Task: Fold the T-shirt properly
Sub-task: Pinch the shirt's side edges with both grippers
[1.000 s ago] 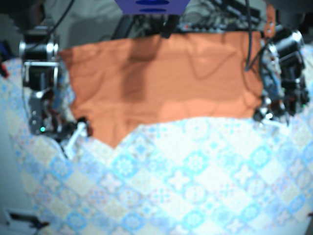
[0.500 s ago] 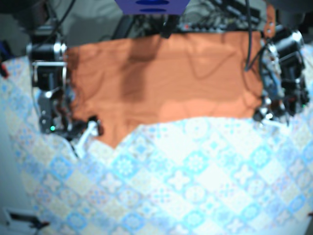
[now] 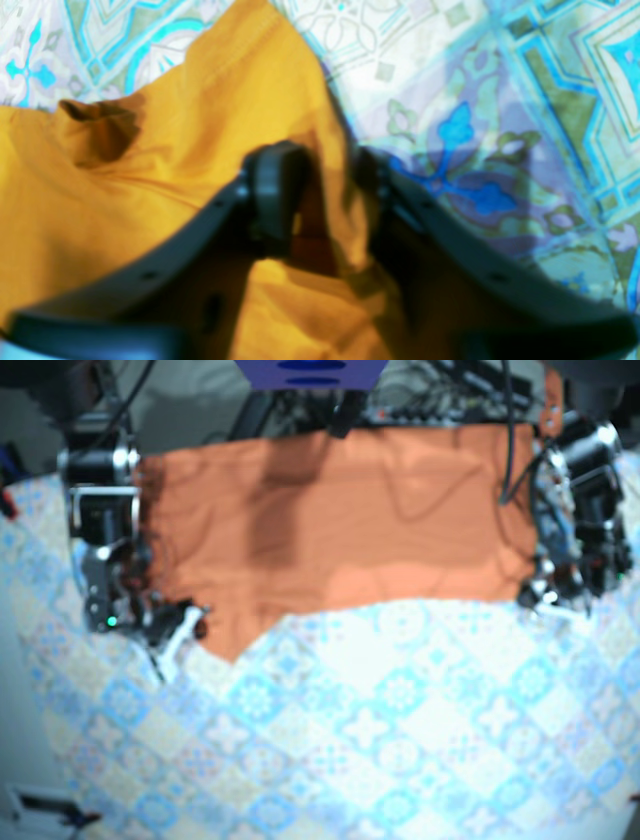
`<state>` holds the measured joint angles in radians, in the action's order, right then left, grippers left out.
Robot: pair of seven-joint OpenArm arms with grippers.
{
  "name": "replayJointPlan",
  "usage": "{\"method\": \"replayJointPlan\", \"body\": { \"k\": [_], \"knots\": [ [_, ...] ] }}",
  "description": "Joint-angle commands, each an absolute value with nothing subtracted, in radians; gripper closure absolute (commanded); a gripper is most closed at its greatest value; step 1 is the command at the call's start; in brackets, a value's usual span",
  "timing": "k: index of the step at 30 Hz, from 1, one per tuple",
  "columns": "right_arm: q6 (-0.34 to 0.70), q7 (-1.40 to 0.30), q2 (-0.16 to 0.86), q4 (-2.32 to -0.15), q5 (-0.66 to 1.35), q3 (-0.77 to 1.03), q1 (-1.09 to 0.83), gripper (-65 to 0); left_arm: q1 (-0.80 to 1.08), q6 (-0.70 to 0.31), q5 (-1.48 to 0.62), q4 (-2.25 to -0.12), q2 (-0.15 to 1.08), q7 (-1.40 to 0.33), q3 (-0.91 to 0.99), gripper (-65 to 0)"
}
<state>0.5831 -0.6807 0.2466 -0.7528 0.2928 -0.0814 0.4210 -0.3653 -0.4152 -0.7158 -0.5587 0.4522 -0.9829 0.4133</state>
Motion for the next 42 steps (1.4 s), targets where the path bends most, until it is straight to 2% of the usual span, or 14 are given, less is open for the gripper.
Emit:
{"method": "replayJointPlan", "body": {
  "k": [1, 4, 8, 33, 42],
  "knots": [
    [0.591, -0.664, 0.255, -0.766, 0.305, -0.079, 0.449, -10.4, -0.38, -0.41, -0.714, -0.567, 0.47, -0.984, 0.412, 0.0],
    [0.591, -0.664, 0.255, -0.769, 0.302, -0.079, 0.449, -4.4, -0.38, -0.41, -0.714, -0.567, 0.47, -0.984, 0.412, 0.0],
    [0.591, -0.665, 0.255, -0.776, 0.302, -0.081, 0.449, 0.0, -0.371, -0.41, -0.714, -0.568, 0.469, -0.984, 0.412, 0.0],
    [0.591, -0.667, 0.255, -0.78, 0.3, -0.081, 0.447, 0.0, -0.308, -0.41, -0.714, -0.657, 0.469, -0.989, 0.412, 0.0],
    [0.591, -0.727, 0.26, -0.929, 0.3, -0.081, 0.435, 0.0, -0.306, -0.41, -0.714, -0.659, 0.469, -0.99, 0.412, 0.0]
  ]
}}
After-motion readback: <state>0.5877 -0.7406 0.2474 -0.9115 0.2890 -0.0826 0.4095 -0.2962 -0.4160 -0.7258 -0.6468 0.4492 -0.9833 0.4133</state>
